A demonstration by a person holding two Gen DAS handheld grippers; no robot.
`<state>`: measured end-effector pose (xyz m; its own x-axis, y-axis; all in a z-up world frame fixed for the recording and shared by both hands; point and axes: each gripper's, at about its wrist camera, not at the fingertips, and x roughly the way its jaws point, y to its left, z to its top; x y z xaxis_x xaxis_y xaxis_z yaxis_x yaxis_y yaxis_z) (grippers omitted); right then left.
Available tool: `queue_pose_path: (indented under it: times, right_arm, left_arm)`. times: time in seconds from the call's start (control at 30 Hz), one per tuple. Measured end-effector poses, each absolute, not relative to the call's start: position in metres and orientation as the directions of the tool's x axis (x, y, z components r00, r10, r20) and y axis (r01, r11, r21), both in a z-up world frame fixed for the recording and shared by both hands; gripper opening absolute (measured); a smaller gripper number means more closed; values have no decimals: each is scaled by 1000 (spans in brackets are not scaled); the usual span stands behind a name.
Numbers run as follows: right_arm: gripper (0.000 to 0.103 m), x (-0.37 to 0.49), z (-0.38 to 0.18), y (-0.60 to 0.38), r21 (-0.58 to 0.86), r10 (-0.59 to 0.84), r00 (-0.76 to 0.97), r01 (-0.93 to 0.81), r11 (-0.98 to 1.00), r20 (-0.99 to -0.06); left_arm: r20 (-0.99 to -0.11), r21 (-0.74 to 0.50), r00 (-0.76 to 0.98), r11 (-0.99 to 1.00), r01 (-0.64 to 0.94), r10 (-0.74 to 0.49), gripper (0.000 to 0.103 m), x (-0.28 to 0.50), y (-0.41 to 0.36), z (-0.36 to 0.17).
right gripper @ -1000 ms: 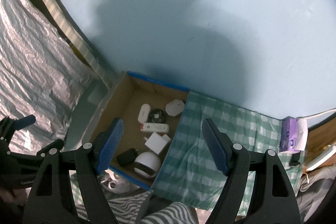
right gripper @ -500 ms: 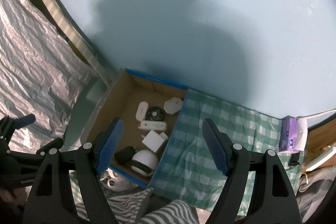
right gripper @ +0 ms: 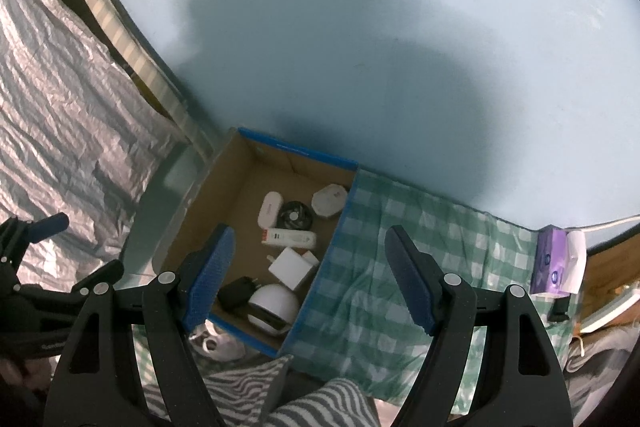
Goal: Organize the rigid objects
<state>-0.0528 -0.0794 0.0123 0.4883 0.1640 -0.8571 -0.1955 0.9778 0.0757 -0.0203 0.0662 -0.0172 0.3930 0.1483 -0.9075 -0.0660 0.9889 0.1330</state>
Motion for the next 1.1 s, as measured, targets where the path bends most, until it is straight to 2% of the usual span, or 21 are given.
queue_pose_path:
  times: [1.1]
  right_arm:
    - [77,-48,10,-71,84,191,473,-239,967,-860]
  left_arm:
    - [-907,144,388,986,-89,167,94,-26,68,-17]
